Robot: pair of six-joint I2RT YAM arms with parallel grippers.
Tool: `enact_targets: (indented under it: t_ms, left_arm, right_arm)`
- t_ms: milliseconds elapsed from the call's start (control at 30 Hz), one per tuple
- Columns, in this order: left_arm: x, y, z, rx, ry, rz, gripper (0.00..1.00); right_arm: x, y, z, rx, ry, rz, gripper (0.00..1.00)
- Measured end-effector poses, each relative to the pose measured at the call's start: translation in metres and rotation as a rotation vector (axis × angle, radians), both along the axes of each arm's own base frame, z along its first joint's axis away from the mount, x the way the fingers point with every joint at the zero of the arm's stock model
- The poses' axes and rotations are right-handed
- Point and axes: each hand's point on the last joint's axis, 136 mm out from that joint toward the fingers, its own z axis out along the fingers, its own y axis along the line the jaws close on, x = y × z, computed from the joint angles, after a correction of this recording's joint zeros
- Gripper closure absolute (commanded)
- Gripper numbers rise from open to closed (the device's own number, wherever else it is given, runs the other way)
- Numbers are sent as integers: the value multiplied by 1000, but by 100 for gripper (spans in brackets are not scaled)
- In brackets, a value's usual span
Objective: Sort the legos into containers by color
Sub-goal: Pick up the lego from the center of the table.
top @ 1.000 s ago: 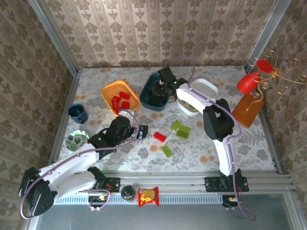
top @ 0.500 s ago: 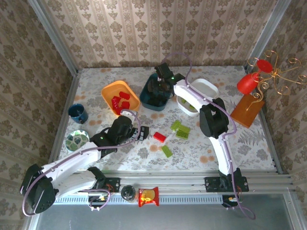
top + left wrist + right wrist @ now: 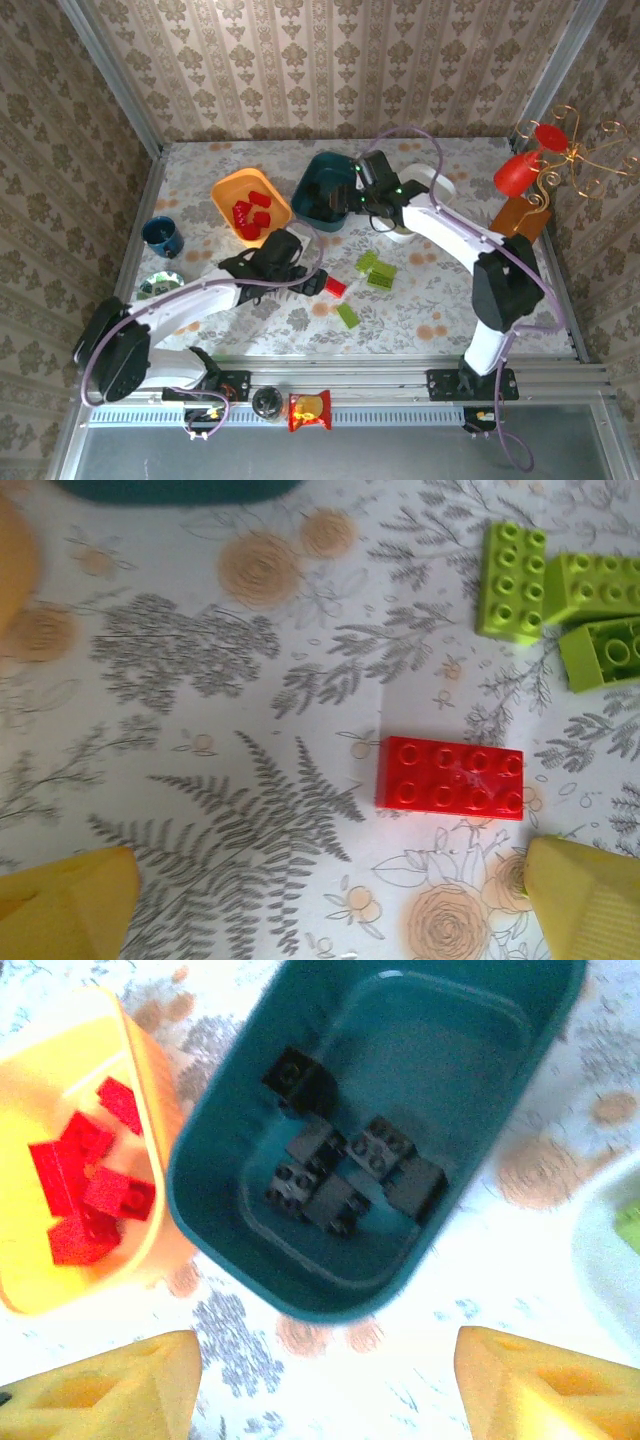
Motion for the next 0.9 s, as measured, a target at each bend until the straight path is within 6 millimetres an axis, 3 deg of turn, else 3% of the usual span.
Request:
enact_targets:
  t_ms: [167,300,500,700,900]
  left_arm:
    - [-4,-27,-17,72,60,-95,0]
    - [-13,-48,-25,122,72,-178,0]
    - [-16,-67,-42,192,100,-247,5]
    - [-14,-69,-62,272,135,-260,9]
    - [-14,-67,-75,308,148,-264,23]
  right_arm:
    - [-37,-23,-20,-33,41,-8,30]
    - [-57,-39,-22,-40,42,-27,30]
    - [-67,-61,-12,-26,15,-79,29]
    - [-71,-72,-6,-17,-2,-108,29]
    - [-72,-76,7,-3,-35,-117,28]
